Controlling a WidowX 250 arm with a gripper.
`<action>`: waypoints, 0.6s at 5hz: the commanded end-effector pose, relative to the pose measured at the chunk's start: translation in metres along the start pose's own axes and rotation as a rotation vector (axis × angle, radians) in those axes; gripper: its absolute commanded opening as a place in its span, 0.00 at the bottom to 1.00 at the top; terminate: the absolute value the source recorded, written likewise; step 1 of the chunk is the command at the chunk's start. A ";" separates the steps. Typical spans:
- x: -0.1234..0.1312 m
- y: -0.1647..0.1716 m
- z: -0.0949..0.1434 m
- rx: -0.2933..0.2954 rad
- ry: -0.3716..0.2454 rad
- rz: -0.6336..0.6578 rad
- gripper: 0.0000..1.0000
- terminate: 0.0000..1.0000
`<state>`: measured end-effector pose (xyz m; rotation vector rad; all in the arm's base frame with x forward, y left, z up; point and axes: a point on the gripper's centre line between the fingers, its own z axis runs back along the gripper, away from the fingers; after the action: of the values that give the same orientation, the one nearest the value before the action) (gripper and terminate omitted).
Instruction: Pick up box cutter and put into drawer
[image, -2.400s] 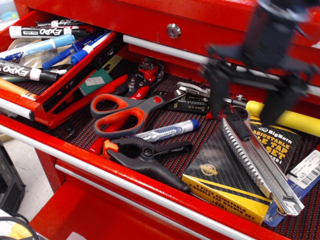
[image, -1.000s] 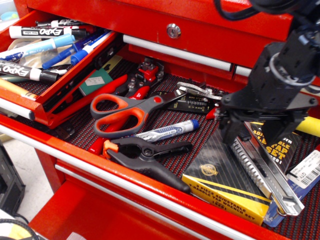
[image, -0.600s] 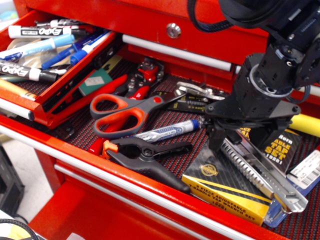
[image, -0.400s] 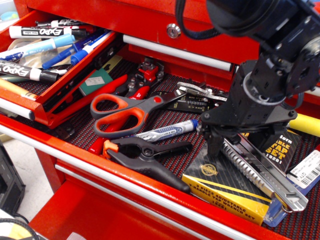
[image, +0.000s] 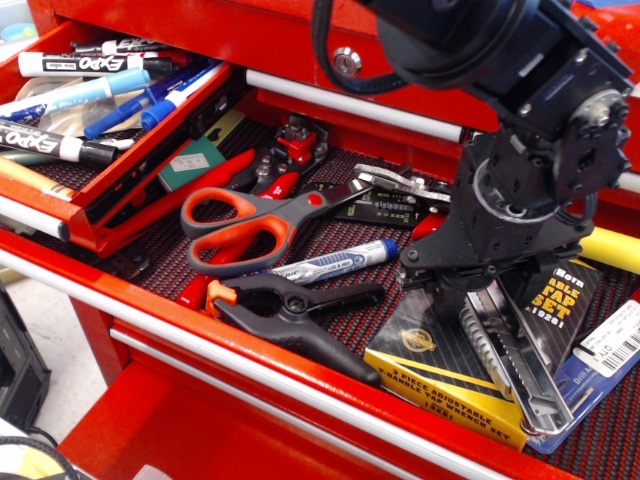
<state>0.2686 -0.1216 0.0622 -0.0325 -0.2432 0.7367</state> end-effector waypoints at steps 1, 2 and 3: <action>0.017 0.001 0.025 -0.026 0.034 -0.041 0.00 0.00; 0.062 0.029 0.047 0.064 0.175 0.038 0.00 0.00; 0.098 0.059 0.067 0.156 0.140 0.013 0.00 0.00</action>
<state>0.2725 -0.0070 0.1198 0.1257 0.0006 0.7661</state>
